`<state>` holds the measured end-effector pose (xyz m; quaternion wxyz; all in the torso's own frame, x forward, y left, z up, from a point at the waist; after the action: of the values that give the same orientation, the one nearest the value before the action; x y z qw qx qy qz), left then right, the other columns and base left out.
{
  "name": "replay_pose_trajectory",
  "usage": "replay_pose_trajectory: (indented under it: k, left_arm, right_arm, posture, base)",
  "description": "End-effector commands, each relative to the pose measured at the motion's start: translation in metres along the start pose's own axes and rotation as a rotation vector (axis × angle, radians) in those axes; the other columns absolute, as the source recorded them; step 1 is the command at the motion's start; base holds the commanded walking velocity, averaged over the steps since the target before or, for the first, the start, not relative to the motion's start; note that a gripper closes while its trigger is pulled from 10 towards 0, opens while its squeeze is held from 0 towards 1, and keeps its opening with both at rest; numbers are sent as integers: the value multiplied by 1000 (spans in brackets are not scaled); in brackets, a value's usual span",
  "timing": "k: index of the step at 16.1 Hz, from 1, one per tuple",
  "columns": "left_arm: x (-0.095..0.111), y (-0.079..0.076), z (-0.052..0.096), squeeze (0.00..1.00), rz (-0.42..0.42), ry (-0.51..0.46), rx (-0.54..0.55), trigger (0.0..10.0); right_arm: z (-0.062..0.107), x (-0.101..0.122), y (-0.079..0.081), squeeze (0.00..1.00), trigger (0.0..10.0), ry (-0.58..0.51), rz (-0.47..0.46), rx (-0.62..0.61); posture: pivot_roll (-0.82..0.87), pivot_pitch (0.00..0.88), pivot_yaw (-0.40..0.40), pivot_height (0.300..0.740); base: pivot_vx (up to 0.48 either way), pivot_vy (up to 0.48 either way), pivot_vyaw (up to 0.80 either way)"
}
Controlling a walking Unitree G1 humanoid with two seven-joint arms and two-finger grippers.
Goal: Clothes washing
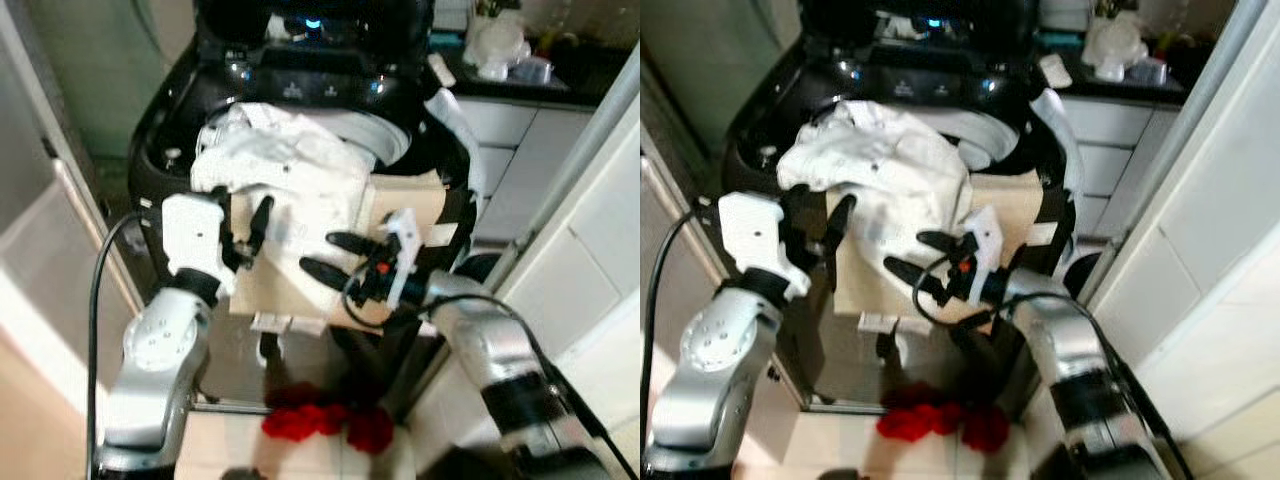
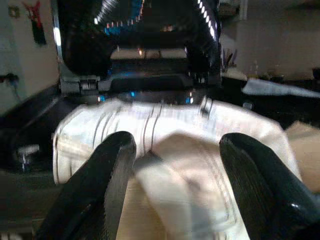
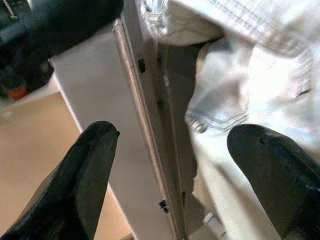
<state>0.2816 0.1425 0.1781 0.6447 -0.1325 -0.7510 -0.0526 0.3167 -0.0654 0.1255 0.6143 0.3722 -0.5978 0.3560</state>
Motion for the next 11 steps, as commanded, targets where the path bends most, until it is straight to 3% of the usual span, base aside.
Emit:
replay_pose_trajectory:
  k: [1, 2, 4, 6, 8, 9, 11]
  left_arm:
    - [-12, 4, 0, 0, 15, 58, -3, 10000]
    - [-41, 27, 11, 0, -20, 178, 38, 10000]
    - [-61, 41, 21, 0, -8, 277, 78, 10000]
    - [-73, 53, 31, 0, -5, 328, 118, 10000]
    - [-73, 51, 31, 0, 2, 318, 117, 10000]
    - [-70, 47, 28, 0, 0, 301, 98, 10000]
    - [-67, 44, 22, 0, -5, 282, 88, 10000]
  right_arm:
    - [-1, 6, -10, 39, 10000, -9, 47, -23]
    - [-12, 5, -19, 47, 10000, -3, 76, -108]
    - [-18, 7, -33, 43, 10000, -3, 106, -248]
    - [-24, 5, -37, 31, 10000, 14, 139, -311]
    - [-38, -7, -21, 12, 10000, 19, 72, -231]
    - [-48, -16, -3, 8, 10000, 39, 39, -105]
    - [-58, -31, 5, 12, 10000, 133, 93, -35]
  posture:
    - [45, 0, -57, 740]
    - [53, 0, -64, 740]
    - [57, 0, -67, 740]
    - [63, 0, -66, 740]
    - [71, 0, -66, 740]
    - [76, 0, -67, 740]
    - [82, 0, -65, 740]
  base:
    - [0, 0, 0]
    - [0, 0, 0]
    - [0, 0, 0]
    - [0, 0, 0]
    - [0, 0, 0]
    - [0, 0, 0]
    - [0, 0, 0]
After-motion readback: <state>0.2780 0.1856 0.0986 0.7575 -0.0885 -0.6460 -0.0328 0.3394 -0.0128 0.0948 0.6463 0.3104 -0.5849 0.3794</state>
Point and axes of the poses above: a point about 5 cm out from each wrist's last joint towards the gripper, its own z axis pointing back from the gripper into the wrist, its own x axis along the axis of the wrist's last joint, y = z × x, the point moved 2 cm from there along -z, pointing out of the wrist towards the gripper, and after that the axes turned 11 degrees about z, right-handed, at the moved point
